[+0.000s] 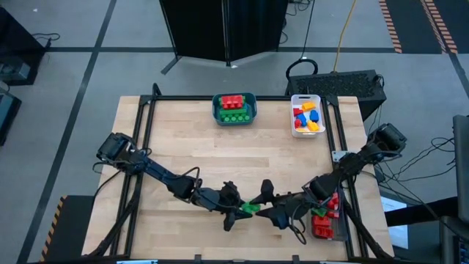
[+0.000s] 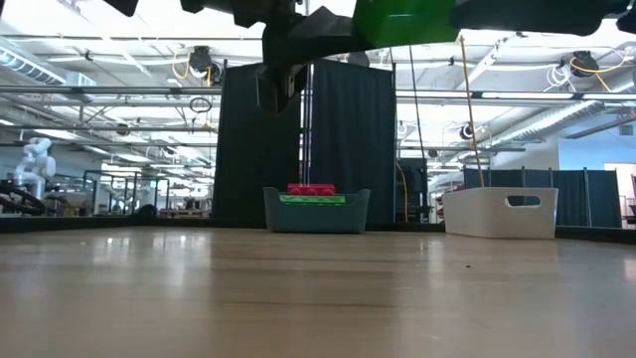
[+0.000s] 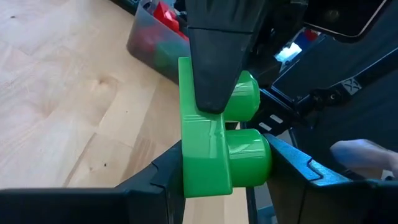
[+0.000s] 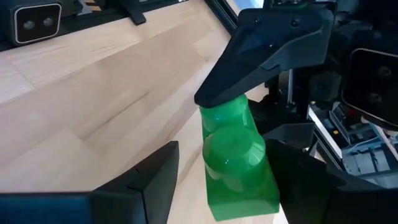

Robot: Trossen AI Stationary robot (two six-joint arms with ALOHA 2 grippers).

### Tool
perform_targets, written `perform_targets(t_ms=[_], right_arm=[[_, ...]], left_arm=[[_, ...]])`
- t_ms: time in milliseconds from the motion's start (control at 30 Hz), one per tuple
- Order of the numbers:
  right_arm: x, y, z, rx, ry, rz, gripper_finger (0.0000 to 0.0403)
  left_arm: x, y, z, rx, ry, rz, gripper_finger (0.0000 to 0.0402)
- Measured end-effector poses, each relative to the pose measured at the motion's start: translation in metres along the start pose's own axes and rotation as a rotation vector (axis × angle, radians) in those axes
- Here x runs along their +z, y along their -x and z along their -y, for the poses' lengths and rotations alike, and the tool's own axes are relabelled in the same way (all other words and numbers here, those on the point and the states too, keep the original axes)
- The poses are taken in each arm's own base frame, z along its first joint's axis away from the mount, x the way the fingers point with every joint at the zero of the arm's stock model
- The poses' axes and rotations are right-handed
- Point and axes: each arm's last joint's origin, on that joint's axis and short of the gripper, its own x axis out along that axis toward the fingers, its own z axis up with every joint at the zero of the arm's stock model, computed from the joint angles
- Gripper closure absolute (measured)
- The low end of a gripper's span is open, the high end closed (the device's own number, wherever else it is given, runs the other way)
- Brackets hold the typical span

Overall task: Sort blocks by size
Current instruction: Put the two stud green game piece into the black transparent bin

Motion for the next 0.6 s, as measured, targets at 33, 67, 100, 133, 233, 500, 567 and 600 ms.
perform_targets(t_ms=[33,67,100,133,233,500,567,600], right_arm=[[0.0004,0.0000,0.0002,-0.002,0.002,0.004,0.0180],[0.0007,0.0000,0.0004,-0.004,0.005,0.007,0.0184],[0.0009,0.0000,0.0006,-0.005,0.010,0.009,0.0188],[0.0010,0.0000,0.0006,-0.006,0.015,0.009,0.0193],[0.0002,-0.0007,0.0023,-0.010,0.014,0.008,0.0208],[-0.0001,-0.0012,0.0044,-0.019,0.008,0.008,0.0253],[-0.0002,-0.0012,0.0044,-0.020,0.001,0.007,0.0264],[-0.0003,-0.0012,0.0043,-0.020,-0.003,0.006,0.0269]], left_arm=[[0.0002,0.0000,-0.0001,-0.001,0.002,0.001,0.0240],[0.0003,-0.0001,-0.0002,-0.001,0.002,0.001,0.0240],[0.0005,-0.0001,0.0000,-0.002,0.002,0.002,0.0240],[0.0006,-0.0001,0.0001,-0.004,0.003,0.004,0.0240],[0.0019,-0.0001,0.0012,-0.015,0.008,0.017,0.0240],[0.0041,0.0000,0.0029,-0.034,0.015,0.039,0.0240],[0.0042,-0.0001,0.0030,-0.035,0.015,0.042,0.0240],[0.0043,-0.0001,0.0030,-0.033,0.008,0.044,0.0240]])
